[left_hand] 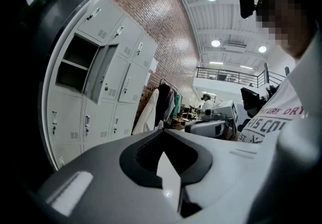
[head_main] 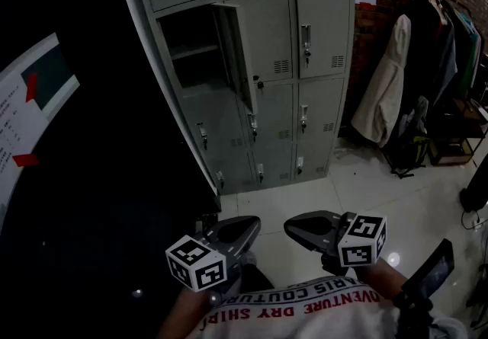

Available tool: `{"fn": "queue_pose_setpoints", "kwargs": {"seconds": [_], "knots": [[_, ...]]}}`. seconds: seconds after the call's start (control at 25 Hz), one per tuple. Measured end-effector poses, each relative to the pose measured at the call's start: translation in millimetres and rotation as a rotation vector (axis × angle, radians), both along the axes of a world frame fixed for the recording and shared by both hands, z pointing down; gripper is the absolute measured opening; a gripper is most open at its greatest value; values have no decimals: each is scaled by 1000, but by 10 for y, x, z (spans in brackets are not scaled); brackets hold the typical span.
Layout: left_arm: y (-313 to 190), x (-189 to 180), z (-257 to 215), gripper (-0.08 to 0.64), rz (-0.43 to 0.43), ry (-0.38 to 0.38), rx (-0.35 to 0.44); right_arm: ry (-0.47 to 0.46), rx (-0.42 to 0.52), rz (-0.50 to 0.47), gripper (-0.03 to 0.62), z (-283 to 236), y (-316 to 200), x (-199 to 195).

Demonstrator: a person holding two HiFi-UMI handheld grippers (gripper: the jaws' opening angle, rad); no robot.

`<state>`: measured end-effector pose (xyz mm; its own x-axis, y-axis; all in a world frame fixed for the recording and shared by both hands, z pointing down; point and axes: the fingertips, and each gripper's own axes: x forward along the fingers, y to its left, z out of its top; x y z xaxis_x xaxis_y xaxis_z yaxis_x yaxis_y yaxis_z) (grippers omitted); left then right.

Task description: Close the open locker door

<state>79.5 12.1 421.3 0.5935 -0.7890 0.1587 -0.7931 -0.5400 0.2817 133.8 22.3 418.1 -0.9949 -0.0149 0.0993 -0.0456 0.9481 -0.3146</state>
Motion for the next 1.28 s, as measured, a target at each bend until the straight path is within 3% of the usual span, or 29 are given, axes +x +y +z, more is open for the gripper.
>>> {"fn": "queue_pose_setpoints", "kwargs": {"seconds": [0.44, 0.84, 1.12, 1.28], "knots": [[-1329, -946, -43, 3, 66, 33, -3, 29, -34, 65, -5, 39, -1247, -992], [-2390, -1982, -428, 3, 109, 17, 23, 24, 11, 81, -5, -333, -2302, -2144], [-2744, -2514, -390, 3, 91, 11, 3, 36, 4, 88, -5, -325, -2751, -2584], [-2898, -2711, -366, 3, 85, 26, -10, 55, 12, 156, -5, -284, -3044, -2588]]}}
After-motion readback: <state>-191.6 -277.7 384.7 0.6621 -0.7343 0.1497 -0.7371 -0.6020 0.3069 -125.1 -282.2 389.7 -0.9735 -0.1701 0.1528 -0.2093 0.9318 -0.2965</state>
